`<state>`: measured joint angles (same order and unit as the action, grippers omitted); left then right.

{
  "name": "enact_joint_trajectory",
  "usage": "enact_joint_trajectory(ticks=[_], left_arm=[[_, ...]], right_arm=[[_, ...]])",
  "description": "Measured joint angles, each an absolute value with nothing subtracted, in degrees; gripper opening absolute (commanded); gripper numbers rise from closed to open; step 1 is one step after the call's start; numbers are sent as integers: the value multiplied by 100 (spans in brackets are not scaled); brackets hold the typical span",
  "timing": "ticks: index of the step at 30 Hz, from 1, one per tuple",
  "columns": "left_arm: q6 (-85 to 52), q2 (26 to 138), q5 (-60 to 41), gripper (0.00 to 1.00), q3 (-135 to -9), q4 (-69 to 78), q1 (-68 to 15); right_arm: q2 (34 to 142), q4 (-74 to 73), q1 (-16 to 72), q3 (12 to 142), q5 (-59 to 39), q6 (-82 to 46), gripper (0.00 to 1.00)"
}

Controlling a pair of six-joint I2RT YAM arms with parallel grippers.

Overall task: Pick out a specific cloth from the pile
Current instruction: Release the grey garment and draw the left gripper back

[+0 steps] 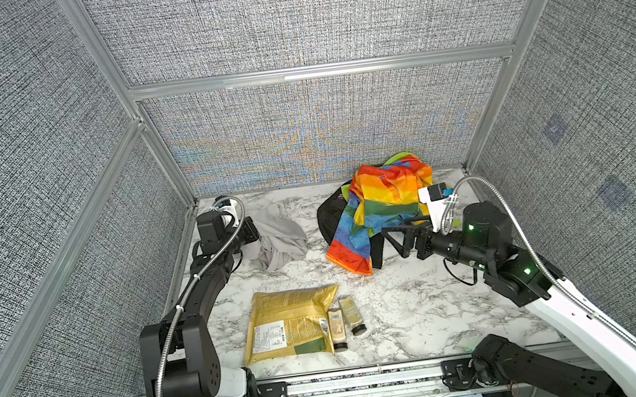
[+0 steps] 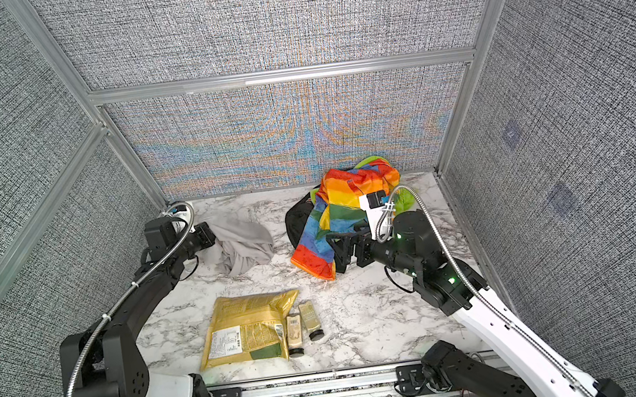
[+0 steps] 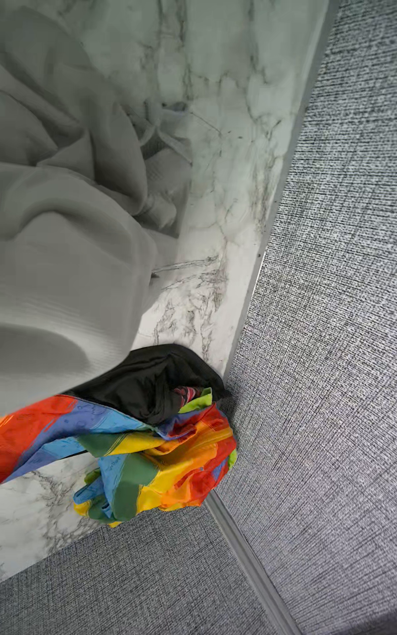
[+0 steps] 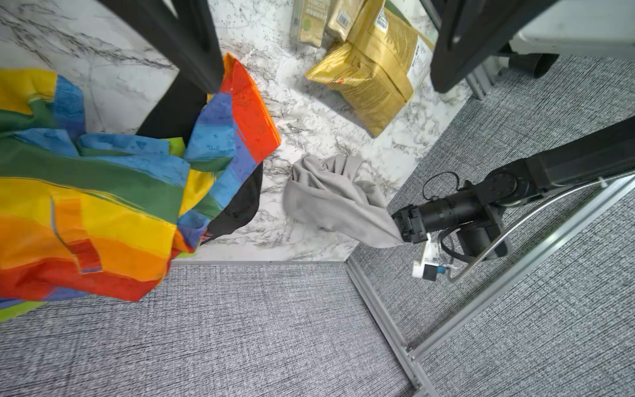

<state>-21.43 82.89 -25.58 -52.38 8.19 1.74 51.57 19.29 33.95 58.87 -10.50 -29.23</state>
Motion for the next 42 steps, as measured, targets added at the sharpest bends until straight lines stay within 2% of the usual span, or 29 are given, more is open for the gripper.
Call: enact_joint_trajectory(ticks=[4, 6, 14, 18, 20, 23, 25, 31, 34, 37, 39, 42], left_arm=[[-2412, 8366, -2340, 3, -4912, 932, 169], [-2499, 8449, -2248, 8, -4825, 943, 169], [-2910, 9205, -2143, 15, -4864, 1083, 62], [-3089, 9671, -2093, 24, -5081, 1203, 5], [-3138, 9926, -2082, 34, -5210, 1273, -32], [-3203, 10204, -2108, 40, -5295, 1356, -75], [-3212, 10221, -2108, 52, -5299, 1358, -89], [-3155, 9588, -1955, 77, -5212, 1201, -86], [-3059, 8971, -1796, 82, -5109, 897, -86], [-2794, 8331, -1629, 94, -5105, 506, -86], [-2609, 7924, -1531, 99, -5105, 215, -86], [-2373, 7306, -1422, 99, -5033, -202, -86]], right_arm=[[5308, 1931, 3474, 5892, -1066, -2877, 99], [5330, 1931, 3498, 5896, -1035, -2864, 98], [5295, 1968, 3514, 5872, -873, -2845, 99], [5277, 1973, 3524, 5863, -821, -2845, 99], [5253, 1979, 3524, 5857, -788, -2847, 99], [5221, 2012, 3524, 5850, -740, -2847, 99], [5196, 2047, 3524, 5846, -722, -2847, 99], [5037, 2086, 3524, 5717, -604, -2847, 99], [5074, 2082, 3524, 5664, -604, -2847, 99], [5151, 2056, 3524, 5664, -607, -2847, 99], [5144, 2051, 3524, 5664, -602, -2847, 98], [5096, 1990, 3524, 5664, -530, -2849, 99]])
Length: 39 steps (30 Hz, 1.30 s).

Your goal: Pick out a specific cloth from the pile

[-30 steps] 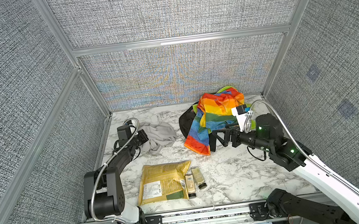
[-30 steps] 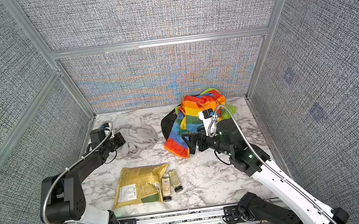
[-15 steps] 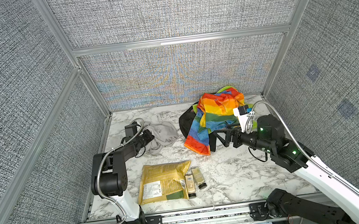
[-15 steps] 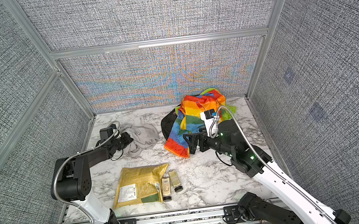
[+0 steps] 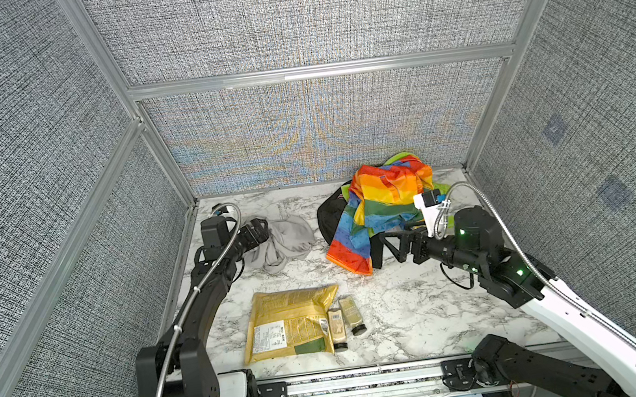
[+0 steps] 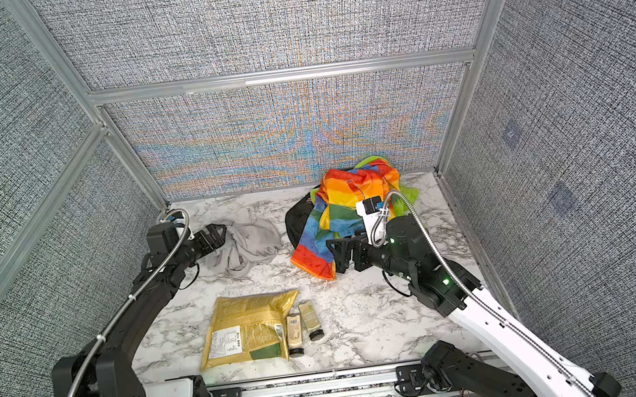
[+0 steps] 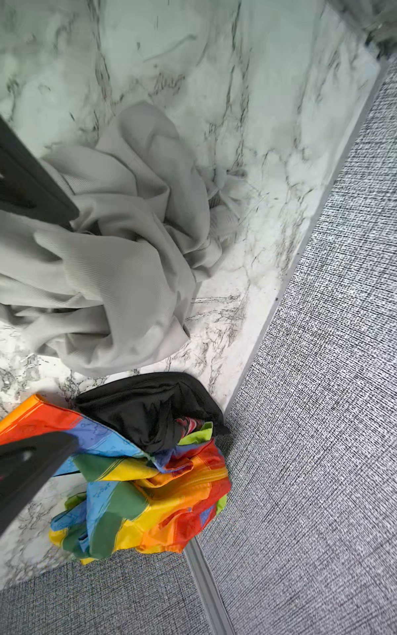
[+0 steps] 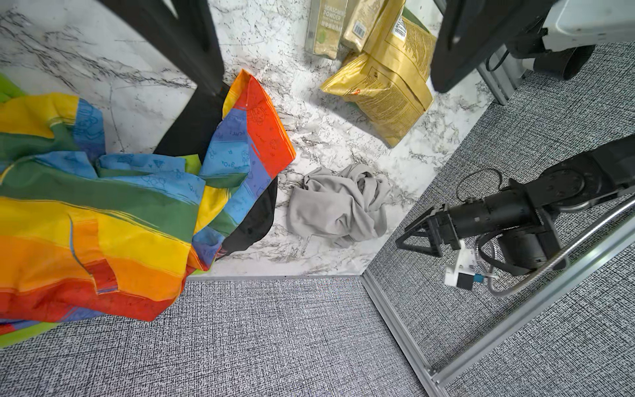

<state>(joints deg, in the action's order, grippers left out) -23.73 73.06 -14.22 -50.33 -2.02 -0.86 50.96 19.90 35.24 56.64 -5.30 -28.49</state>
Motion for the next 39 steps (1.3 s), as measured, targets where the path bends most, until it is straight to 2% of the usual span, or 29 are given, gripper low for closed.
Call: enact_joint_trajectory(ticks=[4, 9, 28, 39], left_arm=[[-2178, 6740, -1498, 99, -4958, -499, -89], [-2102, 6735, -1745, 99, -4971, -438, -318], [-2128, 9231, -1201, 98, -6235, -163, -1129], [-2191, 10547, -784, 99, -6554, -148, -1553]], right_arm=[[5065, 1894, 3524, 5666, -379, -2853, 98], [5024, 1684, 3524, 5662, -263, -2875, 98], [4884, 1739, 3524, 5631, -23, -3017, 98], [4748, 1828, 3524, 5540, 19, -3020, 98]])
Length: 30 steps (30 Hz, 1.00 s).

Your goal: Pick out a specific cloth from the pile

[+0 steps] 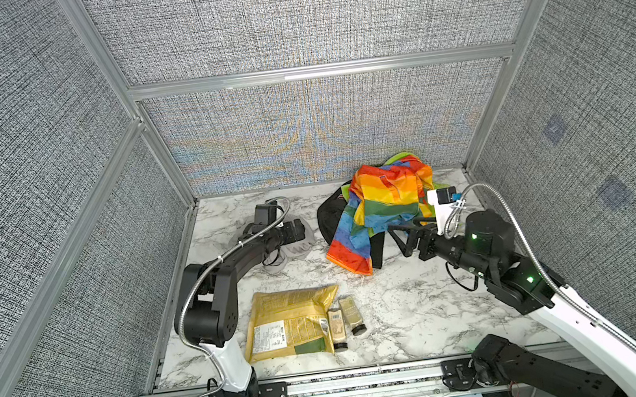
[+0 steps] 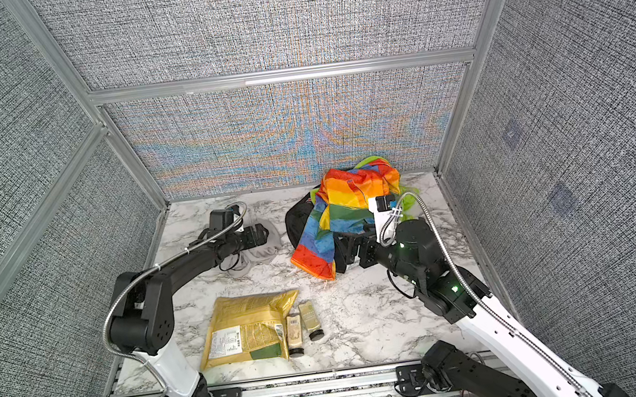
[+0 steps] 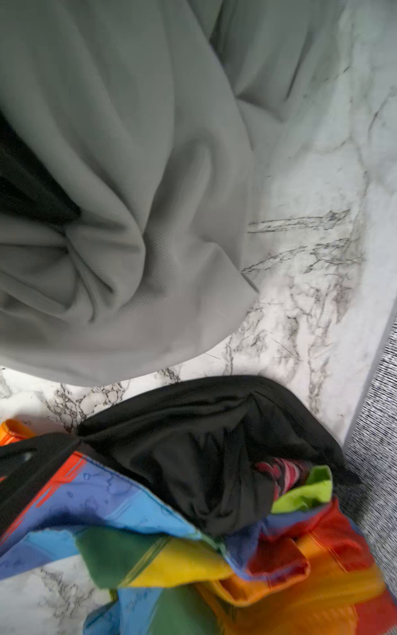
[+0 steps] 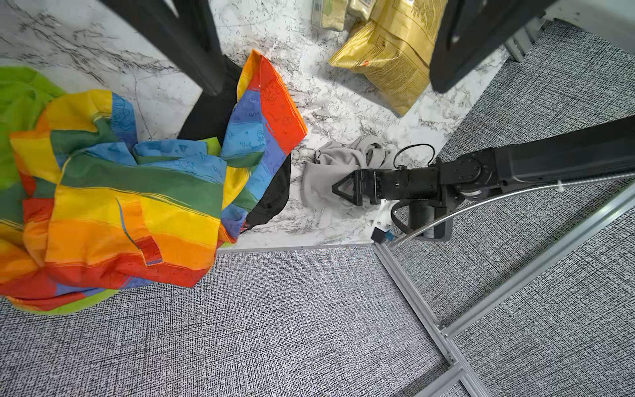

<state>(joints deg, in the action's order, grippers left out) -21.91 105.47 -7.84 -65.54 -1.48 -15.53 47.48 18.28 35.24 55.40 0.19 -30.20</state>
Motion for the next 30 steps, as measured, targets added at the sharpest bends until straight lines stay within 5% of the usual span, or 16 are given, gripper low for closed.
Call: enact_joint_trajectory(ticks=[15, 30], left_arm=[[-2206, 12016, -565, 99, -8147, -228, -1177], [-1629, 10175, -248, 99, -7605, -1317, -1096]], right_arm=[[4499, 1999, 3524, 5247, 128, -3111, 98], [4436, 2193, 3524, 5172, 174, -2985, 98]])
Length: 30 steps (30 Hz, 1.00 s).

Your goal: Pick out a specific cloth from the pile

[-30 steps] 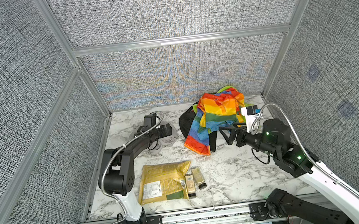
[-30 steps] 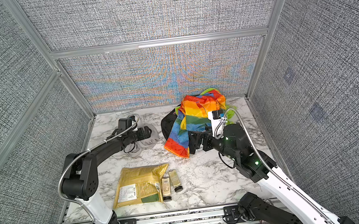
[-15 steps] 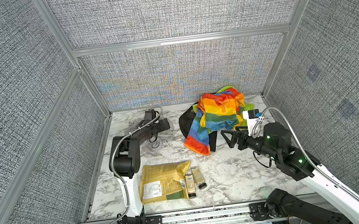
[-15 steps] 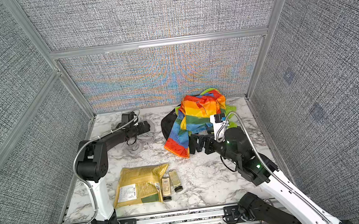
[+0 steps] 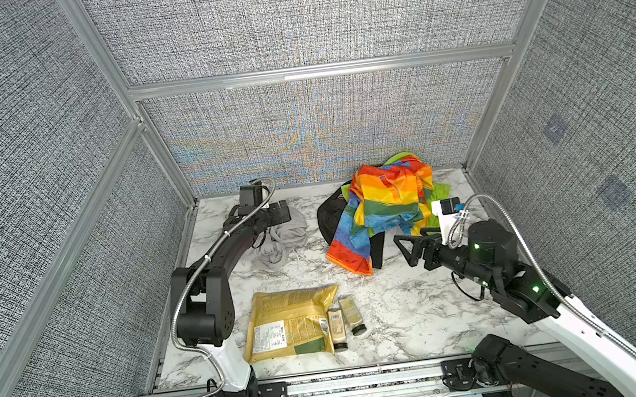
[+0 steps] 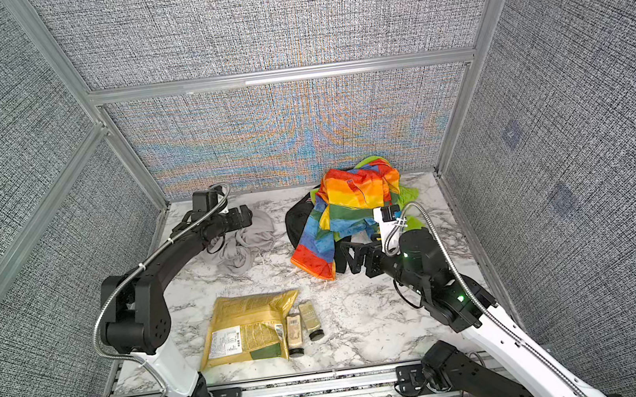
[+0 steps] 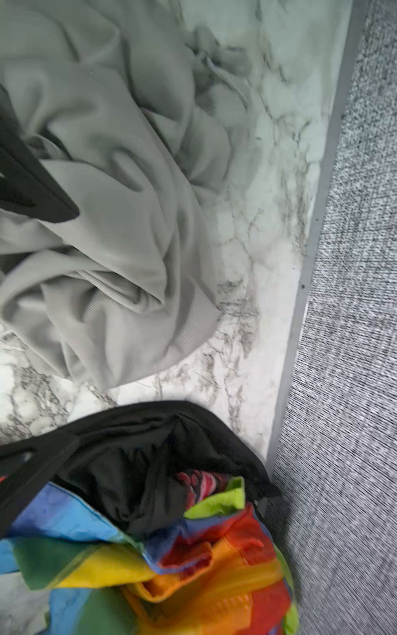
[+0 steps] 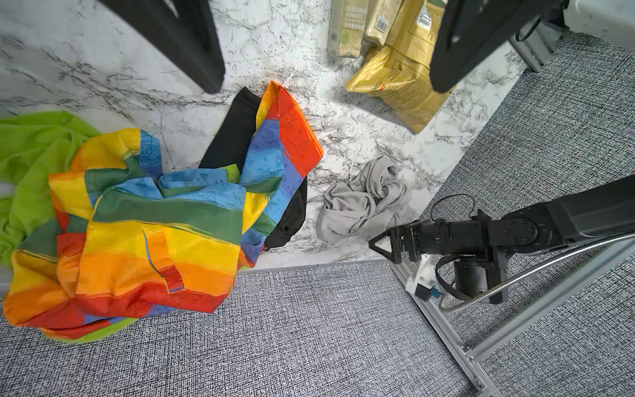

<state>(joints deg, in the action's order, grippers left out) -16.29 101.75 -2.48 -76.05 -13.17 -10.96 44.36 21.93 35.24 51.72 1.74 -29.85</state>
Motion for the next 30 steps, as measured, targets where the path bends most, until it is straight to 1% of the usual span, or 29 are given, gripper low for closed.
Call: enact_joint_trajectory(ticks=[5, 14, 24, 30], left_arm=[[-1562, 9970, -10, 99, -7253, -1623, -980], [-1741, 10307, 196, 99, -6882, -1704, -972], [-2043, 9793, 325, 99, -6300, -1490, -969], [-2123, 9819, 373, 99, -6377, -1479, -982]], right_arm=[[4541, 2178, 3524, 5166, 143, -2947, 98], [4375, 2126, 3524, 4984, 130, -2928, 98], [4659, 2185, 3524, 4976, 143, -2816, 98], [4563, 2036, 3524, 4731, 193, -2803, 98]])
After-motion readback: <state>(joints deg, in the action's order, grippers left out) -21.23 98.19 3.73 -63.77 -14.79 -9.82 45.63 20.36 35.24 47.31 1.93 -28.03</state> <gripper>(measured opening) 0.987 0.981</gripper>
